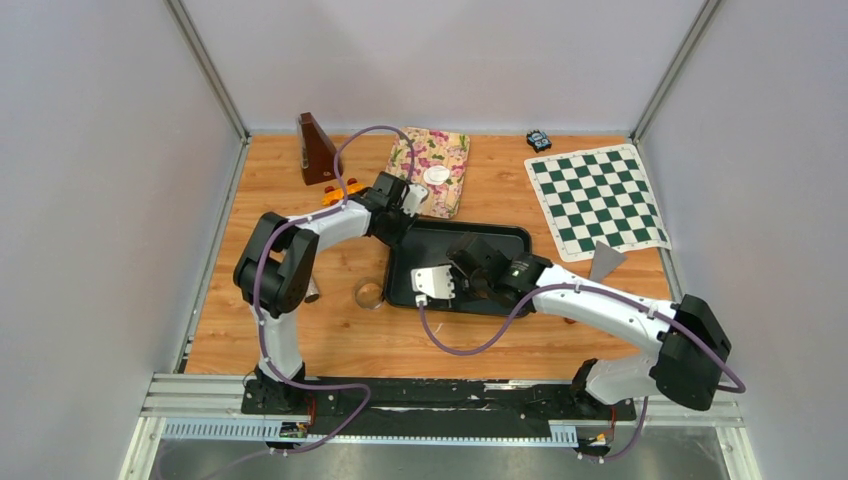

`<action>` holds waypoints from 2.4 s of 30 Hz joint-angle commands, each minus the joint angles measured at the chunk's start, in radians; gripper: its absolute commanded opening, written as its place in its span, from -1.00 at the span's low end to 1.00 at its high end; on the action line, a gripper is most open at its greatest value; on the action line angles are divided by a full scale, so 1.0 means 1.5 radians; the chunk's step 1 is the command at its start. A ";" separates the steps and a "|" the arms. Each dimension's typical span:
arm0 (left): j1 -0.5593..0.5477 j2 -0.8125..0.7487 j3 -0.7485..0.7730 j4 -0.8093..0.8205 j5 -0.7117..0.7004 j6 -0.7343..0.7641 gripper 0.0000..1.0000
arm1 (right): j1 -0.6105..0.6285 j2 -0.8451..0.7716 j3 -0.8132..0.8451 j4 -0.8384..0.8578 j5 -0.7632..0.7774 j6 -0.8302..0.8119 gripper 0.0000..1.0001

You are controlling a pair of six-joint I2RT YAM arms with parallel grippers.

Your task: Roll out the dumpling wrappers from the dough

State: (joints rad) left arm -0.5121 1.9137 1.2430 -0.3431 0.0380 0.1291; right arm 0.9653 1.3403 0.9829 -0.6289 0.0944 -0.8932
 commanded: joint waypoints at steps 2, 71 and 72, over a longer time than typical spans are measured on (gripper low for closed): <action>-0.013 0.014 0.026 -0.032 -0.018 -0.021 -0.29 | -0.005 0.030 0.012 0.050 -0.019 -0.011 -1.00; -0.048 0.039 0.042 -0.053 -0.112 -0.022 -1.00 | 0.004 -0.013 0.002 0.016 0.034 -0.119 -1.00; -0.048 0.038 0.041 -0.052 -0.112 -0.022 -1.00 | 0.004 -0.013 0.004 0.016 0.035 -0.118 -1.00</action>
State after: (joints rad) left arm -0.5686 1.9575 1.3083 -0.3676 -0.1398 0.0532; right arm 0.9787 1.3338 0.9360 -0.6590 0.1032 -1.0565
